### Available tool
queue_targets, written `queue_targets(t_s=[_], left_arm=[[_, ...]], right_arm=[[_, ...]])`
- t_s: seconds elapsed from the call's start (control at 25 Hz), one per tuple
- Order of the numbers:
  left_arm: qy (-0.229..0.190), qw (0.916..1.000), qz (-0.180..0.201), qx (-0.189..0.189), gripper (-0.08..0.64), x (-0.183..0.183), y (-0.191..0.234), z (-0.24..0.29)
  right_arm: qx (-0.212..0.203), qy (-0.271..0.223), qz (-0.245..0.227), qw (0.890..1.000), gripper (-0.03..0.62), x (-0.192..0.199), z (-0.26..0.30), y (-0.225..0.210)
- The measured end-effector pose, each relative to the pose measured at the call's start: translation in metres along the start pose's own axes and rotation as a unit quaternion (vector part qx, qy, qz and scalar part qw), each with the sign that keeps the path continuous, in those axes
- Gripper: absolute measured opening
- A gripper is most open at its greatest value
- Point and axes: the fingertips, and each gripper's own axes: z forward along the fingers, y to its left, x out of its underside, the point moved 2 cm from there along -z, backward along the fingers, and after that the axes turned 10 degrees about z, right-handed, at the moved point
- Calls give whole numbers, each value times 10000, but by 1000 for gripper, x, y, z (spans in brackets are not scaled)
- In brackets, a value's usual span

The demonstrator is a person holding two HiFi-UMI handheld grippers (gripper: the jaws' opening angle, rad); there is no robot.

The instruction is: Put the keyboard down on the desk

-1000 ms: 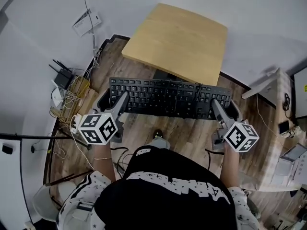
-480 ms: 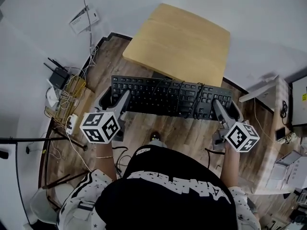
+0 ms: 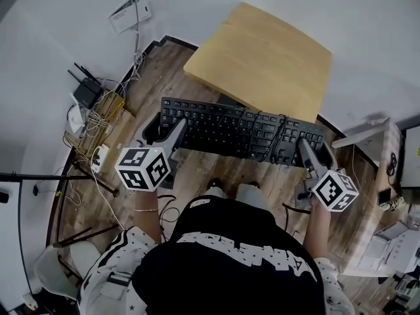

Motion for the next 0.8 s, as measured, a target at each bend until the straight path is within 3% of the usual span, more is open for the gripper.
queue_targets(t_s=[0.8], left_arm=[[-247, 9994, 236, -71, 282, -9, -4, -4]], right_arm=[[-202, -266, 78, 9994, 334, 5, -3, -4]])
